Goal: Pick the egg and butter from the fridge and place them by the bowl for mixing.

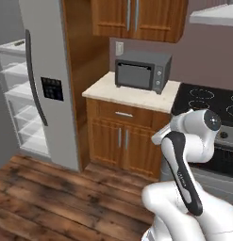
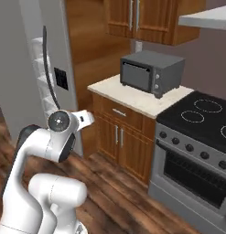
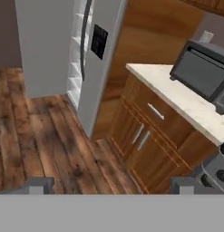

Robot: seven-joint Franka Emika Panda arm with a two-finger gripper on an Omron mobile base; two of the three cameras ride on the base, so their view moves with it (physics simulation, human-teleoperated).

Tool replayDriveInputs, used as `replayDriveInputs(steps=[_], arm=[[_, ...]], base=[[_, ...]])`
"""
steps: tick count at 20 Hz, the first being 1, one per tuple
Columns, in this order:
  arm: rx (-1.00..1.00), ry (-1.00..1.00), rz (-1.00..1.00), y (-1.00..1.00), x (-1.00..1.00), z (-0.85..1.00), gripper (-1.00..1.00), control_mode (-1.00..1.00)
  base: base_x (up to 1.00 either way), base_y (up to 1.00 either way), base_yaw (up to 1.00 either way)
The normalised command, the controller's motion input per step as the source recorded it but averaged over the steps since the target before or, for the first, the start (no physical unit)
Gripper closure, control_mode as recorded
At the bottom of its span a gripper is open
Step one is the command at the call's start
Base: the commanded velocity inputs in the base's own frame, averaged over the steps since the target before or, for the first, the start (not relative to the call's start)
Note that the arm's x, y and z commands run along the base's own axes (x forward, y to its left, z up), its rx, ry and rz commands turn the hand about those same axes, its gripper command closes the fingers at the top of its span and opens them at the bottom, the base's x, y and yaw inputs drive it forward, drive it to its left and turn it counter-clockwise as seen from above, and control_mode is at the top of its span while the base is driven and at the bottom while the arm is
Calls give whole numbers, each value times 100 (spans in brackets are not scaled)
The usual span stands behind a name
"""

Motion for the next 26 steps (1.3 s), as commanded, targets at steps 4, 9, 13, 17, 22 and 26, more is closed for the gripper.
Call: replayDriveInputs(steps=[4, 9, 13, 17, 22, 26], arm=[[0, 0, 0, 0, 0, 0, -100, 100], [0, 0, 0, 0, 0, 0, -100, 100], [0, 0, 0, 0, 0, 0, -100, 100], [0, 0, 0, 0, 0, 0, -100, 100], [0, 0, 0, 0, 0, 0, -100, 100], [0, 0, 0, 0, 0, 0, -100, 100]], base=[[100, -29, 53], [100, 12, 29], [100, 80, 5], [100, 100, -3], [100, 100, -19], [93, 100, -38]])
